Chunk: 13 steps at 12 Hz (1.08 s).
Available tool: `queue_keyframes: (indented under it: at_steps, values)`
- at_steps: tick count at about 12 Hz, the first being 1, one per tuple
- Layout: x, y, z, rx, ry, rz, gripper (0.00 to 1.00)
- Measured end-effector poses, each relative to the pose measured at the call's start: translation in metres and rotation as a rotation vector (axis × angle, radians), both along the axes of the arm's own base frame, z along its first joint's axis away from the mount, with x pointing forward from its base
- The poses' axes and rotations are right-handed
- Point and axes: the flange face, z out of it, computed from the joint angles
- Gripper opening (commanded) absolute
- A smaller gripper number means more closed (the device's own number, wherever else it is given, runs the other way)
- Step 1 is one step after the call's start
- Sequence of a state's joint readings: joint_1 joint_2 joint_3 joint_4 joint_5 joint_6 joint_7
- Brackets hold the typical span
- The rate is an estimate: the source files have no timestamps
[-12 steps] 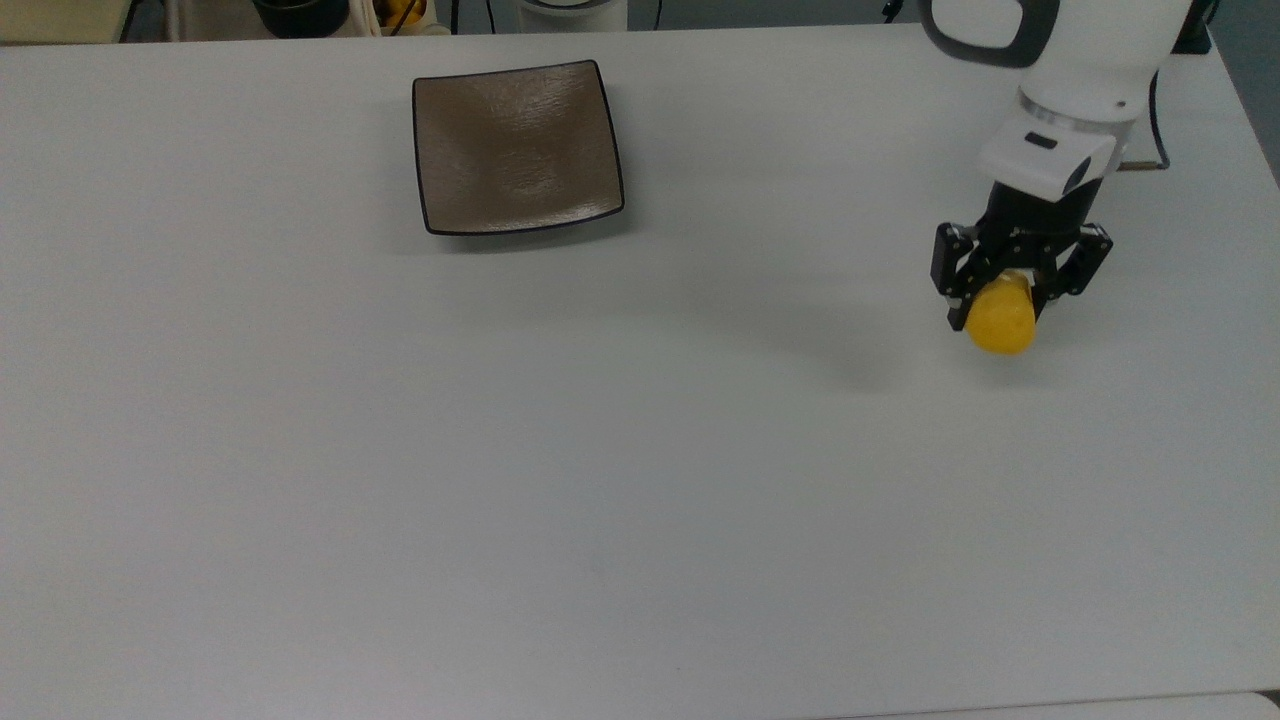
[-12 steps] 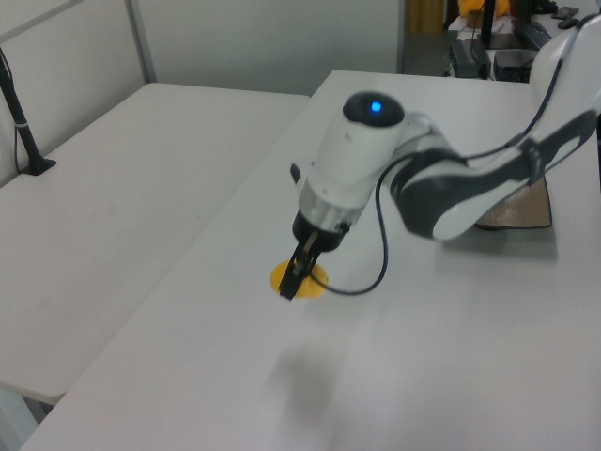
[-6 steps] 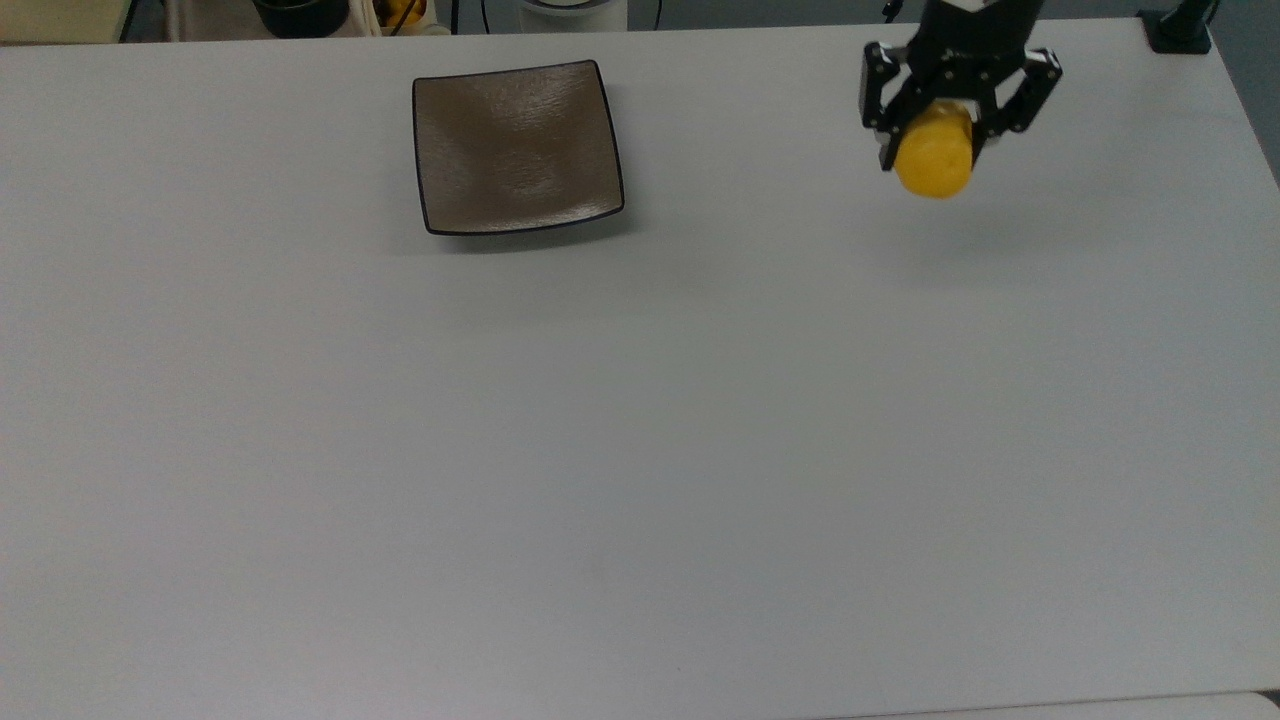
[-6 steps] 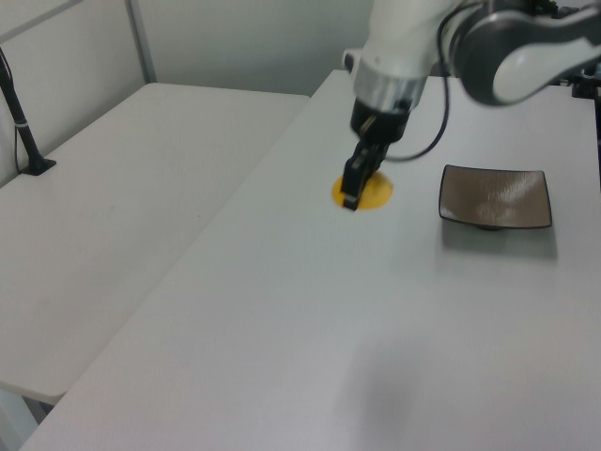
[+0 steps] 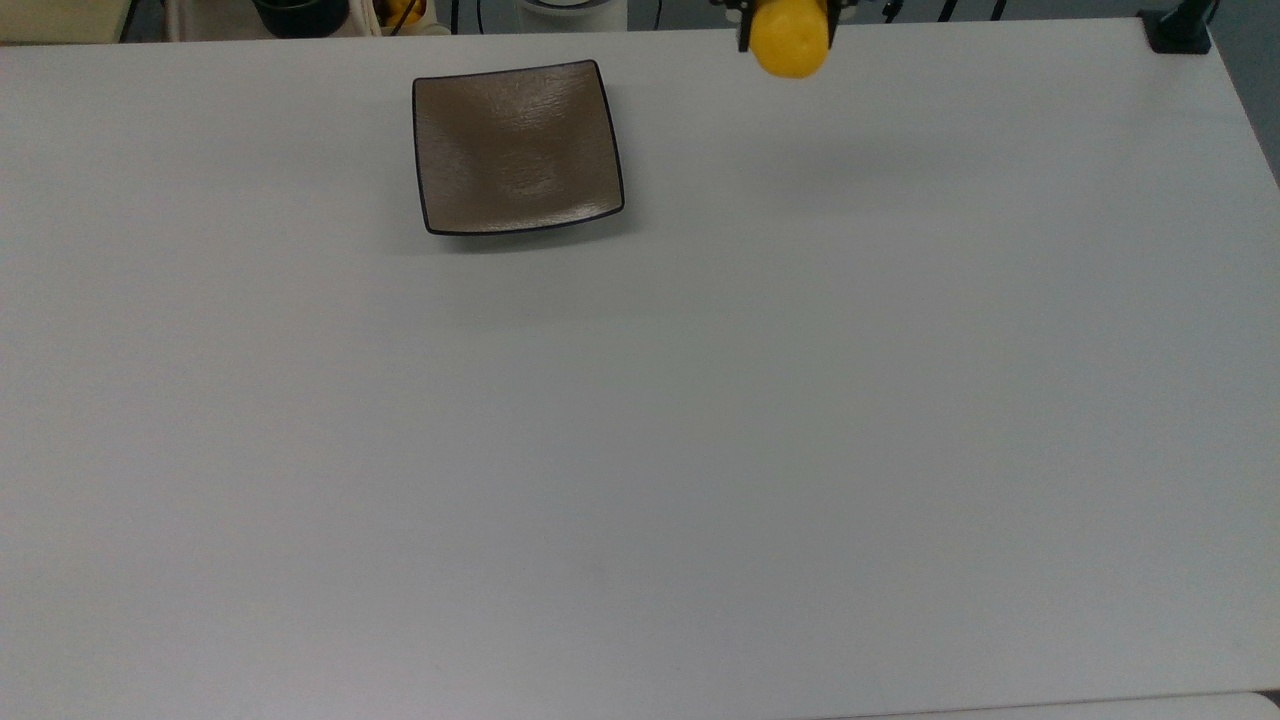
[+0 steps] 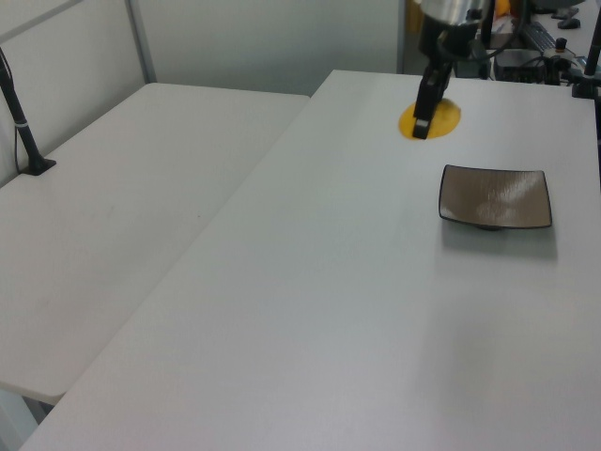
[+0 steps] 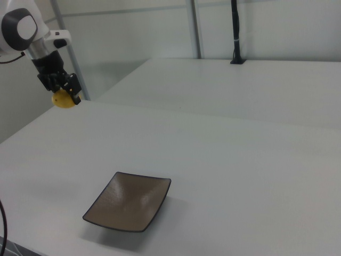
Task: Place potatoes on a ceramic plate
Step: 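Lift the potato and carry it toward the brown square plate, then lower the potato onto the plate and open the gripper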
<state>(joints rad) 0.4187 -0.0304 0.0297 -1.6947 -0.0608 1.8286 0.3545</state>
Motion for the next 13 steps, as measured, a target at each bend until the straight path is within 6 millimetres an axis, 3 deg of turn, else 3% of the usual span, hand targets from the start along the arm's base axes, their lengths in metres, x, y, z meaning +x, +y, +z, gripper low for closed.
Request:
queue_keyframes:
  at_steps: [3, 6, 10, 13]
  values:
    - [-0.018, -0.060, 0.006, -0.030, 0.052, -0.005, 0.00]
    - [-0.021, -0.112, -0.018, -0.058, 0.130, -0.033, 0.00]
    - [-0.026, -0.157, -0.082, -0.084, 0.266, -0.042, 0.01]
    - [-0.024, -0.187, -0.125, -0.071, 0.261, -0.014, 0.01]
